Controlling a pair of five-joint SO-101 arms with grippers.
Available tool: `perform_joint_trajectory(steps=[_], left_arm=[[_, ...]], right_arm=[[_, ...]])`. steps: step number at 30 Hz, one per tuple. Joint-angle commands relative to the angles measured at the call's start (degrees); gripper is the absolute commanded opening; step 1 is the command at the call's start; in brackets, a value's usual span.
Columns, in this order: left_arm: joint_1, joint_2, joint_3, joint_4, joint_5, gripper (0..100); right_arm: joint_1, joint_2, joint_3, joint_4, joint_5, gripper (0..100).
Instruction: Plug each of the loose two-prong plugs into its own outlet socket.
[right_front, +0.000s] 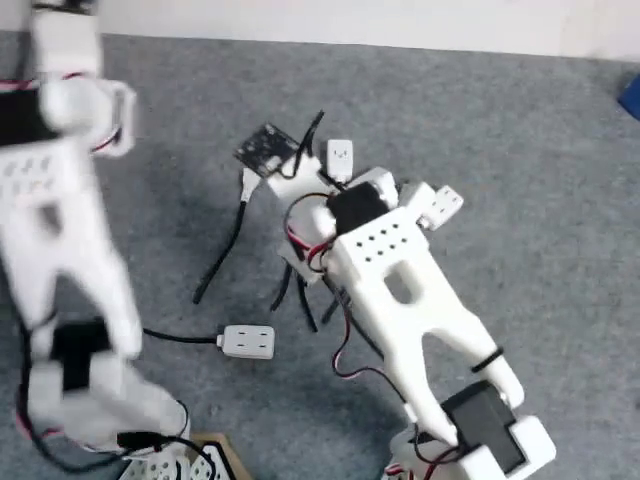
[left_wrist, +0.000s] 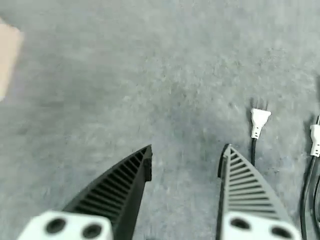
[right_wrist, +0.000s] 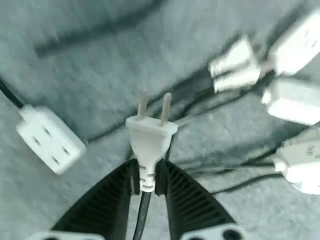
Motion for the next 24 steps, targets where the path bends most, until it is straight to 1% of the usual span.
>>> perform_joint_trajectory(steps=[1,4,7,10,12,16,18,21,24], left_arm=[[-0.6,-17.5,14.9,0.4,0.8,24],[-0.6,-30.0,34.4,-6.3,0.8,29],[0.7,-42.5,56.7,-16.9,0.8,34],[2.8,-54.4,76.3,-27.5,0.9,36],[5.3,-61.1,85.7,-32.8,1.1,36],[11.9,-71.9,100.0,-39.0,1.3,38],[14.7,-75.7,105.1,-42.1,1.3,38],[16.7,-79.8,110.1,-46.3,1.3,38],[17.9,-80.8,111.8,-49.2,1.3,38]], right_arm=[[-2.0,-7.0,-3.6,-2.3,-5.3,0.6],[-1.8,-13.3,5.9,-7.4,-7.5,0.6],[-1.7,-19.2,20.3,-15.3,-7.9,0.6],[-1.7,-24.6,32.7,-22.8,-7.8,0.6],[-1.7,-27.6,37.2,-25.1,-7.6,0.6],[-1.9,-32.2,39.7,-24.8,-7.6,0.6],[-2.0,-34.3,41.5,-24.8,-7.8,0.6],[-3.0,-38.2,43.9,-26.3,-7.9,0.6],[-7.3,-41.5,45.2,-27.0,-7.9,0.6]])
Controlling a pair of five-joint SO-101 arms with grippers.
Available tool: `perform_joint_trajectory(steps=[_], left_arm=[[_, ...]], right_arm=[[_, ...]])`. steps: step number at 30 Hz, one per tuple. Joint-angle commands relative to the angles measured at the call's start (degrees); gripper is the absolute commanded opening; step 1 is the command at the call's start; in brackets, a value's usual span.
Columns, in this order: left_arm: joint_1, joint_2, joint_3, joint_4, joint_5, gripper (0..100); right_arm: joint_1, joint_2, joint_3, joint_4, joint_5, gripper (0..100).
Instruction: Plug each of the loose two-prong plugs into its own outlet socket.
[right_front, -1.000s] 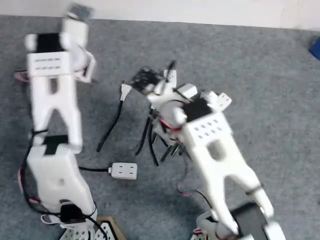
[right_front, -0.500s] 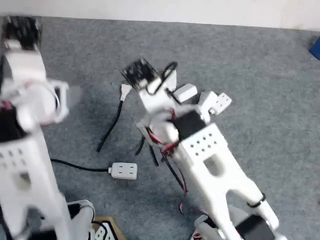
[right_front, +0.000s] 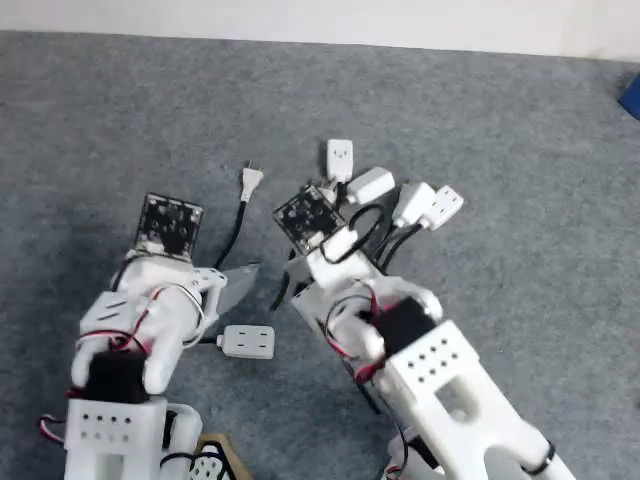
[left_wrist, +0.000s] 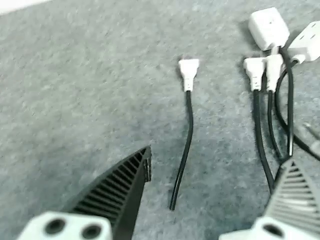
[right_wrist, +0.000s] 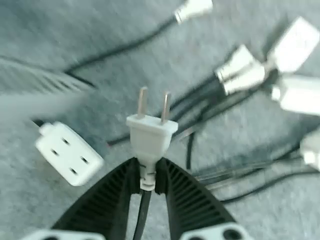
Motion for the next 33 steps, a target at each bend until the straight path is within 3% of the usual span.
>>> perform_joint_trajectory(steps=[1,5,22,33], left_arm=[[1.9,-1.5,0.7,-4.8,0.4,38],[1.8,-1.3,0.7,-5.8,0.4,38],[2.2,-1.5,3.0,-4.6,0.3,38],[2.2,-1.3,6.7,-4.5,0.4,38]], right_arm=[[-5.3,-4.5,0.5,-1.6,-0.4,0.6],[-9.5,-4.2,1.6,-1.6,-0.2,0.6],[-9.5,5.1,-0.5,-4.1,-0.6,0.6],[-2.5,-0.7,-9.5,3.2,-2.4,0.6]])
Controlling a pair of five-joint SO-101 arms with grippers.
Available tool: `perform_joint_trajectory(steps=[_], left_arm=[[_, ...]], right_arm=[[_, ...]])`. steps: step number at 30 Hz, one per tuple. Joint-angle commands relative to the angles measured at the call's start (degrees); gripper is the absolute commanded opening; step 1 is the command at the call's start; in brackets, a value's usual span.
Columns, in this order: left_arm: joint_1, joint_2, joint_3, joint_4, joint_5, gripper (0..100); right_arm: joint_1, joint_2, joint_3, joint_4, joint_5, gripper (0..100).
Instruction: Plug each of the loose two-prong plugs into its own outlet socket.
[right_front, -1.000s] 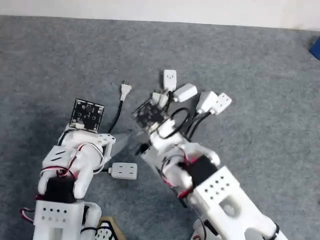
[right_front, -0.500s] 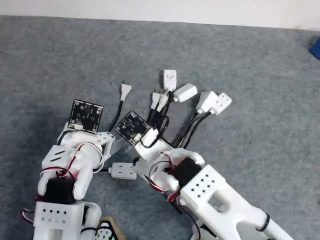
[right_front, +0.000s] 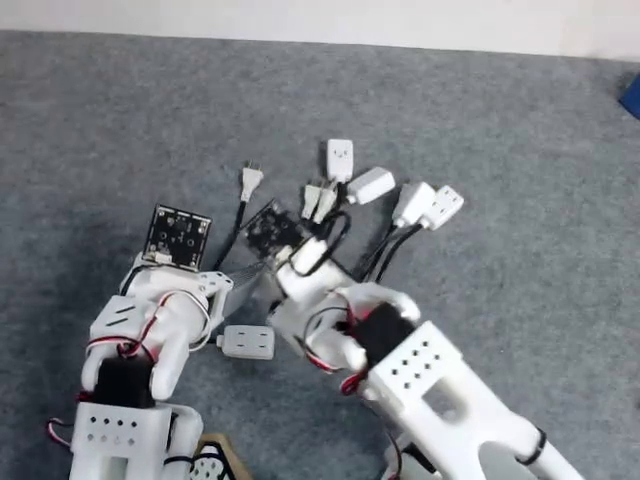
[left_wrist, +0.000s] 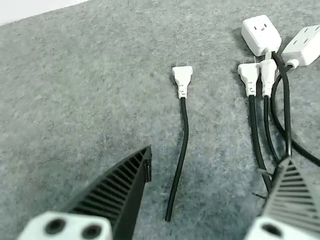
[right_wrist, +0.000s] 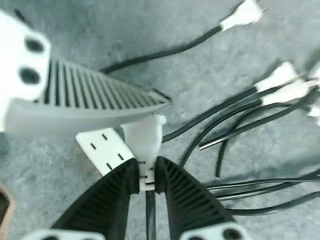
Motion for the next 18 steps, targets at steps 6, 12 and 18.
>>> perform_joint_trajectory(steps=[6,12,18], left_arm=[[0.9,0.7,1.4,-0.4,0.3,38],[0.9,0.7,1.5,-0.4,0.3,38],[0.6,0.4,1.5,-0.4,0.3,38]], right_arm=[[0.7,-4.9,-4.9,0.3,-0.8,0.6],[0.0,-4.9,-4.5,0.3,-0.8,0.6],[0.2,-4.9,-4.3,0.5,-0.4,0.6]])
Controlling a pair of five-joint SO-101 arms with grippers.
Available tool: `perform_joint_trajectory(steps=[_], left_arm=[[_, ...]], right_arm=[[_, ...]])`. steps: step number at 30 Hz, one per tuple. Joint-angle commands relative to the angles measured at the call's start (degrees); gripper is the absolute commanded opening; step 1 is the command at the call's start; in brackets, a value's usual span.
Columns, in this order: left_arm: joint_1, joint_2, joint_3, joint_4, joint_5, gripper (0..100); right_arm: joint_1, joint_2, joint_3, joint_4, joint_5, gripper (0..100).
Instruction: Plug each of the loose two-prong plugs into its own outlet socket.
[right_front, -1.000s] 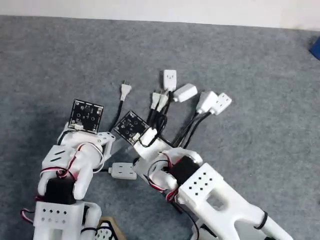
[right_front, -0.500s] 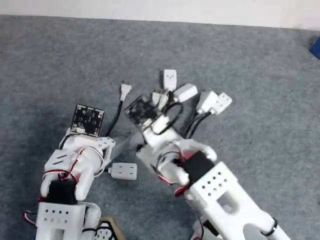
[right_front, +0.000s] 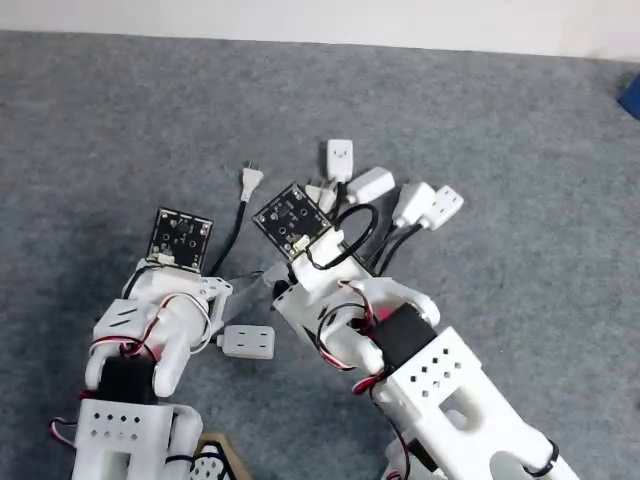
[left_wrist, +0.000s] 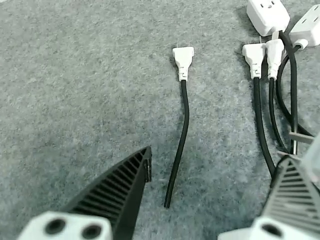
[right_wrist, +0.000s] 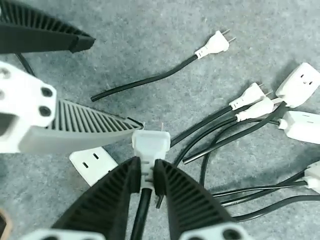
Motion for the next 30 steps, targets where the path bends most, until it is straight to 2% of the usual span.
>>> perform_joint_trajectory(steps=[1,4,14,18,22,28,30], left_arm=[[0.6,-0.4,-0.2,-0.2,0.4,38],[0.4,-0.4,-0.5,-0.2,0.4,38],[-9.2,-0.3,-1.1,-2.3,0.4,38],[-12.4,-0.4,0.0,-2.9,0.4,38],[-19.3,0.1,4.0,-8.9,4.1,38],[-21.8,0.1,4.8,-10.3,5.3,38],[-21.8,0.1,5.1,-10.3,5.3,38]], right_arm=[[-1.0,-1.8,-1.9,0.8,-0.3,0.6],[-0.1,-1.8,0.2,1.7,2.1,0.6],[0.7,-1.8,4.1,4.6,9.9,0.6],[0.7,-1.6,-4.6,13.1,16.1,0.6],[-0.4,1.5,-15.7,21.1,16.8,0.6],[-6.8,24.7,-33.5,32.0,17.0,0.6],[-9.1,32.8,-39.2,34.8,21.2,0.6]])
